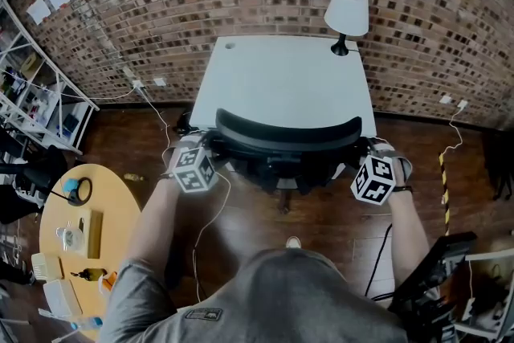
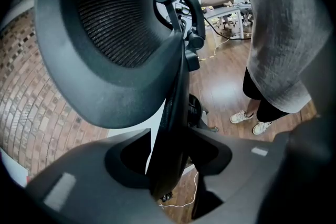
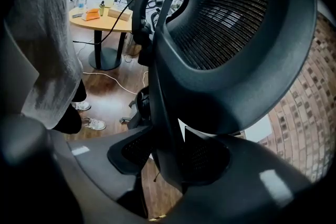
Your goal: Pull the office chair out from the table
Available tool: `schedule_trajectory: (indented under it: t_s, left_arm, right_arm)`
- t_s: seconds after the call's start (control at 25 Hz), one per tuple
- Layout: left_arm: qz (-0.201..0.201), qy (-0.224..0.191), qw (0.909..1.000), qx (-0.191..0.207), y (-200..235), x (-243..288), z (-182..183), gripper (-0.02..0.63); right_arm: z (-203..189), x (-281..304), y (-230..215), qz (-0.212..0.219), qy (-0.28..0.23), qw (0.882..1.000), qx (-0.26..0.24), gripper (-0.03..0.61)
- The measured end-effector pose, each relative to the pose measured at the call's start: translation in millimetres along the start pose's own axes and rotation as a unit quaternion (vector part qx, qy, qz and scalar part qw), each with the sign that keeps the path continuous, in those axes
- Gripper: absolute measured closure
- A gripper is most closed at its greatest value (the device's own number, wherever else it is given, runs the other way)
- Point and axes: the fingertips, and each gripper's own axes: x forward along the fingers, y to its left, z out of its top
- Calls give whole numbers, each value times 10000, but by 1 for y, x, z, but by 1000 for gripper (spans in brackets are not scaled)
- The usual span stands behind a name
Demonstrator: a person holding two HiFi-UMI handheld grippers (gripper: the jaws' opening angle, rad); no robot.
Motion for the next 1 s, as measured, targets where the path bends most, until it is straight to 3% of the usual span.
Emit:
schedule_trajectory:
  t_s: [1.0]
  left_arm:
    - [-19,-140,9999,63,-64,-65,-17,410]
  right_arm:
    - [40,-46,80,113,8,9999,51,387]
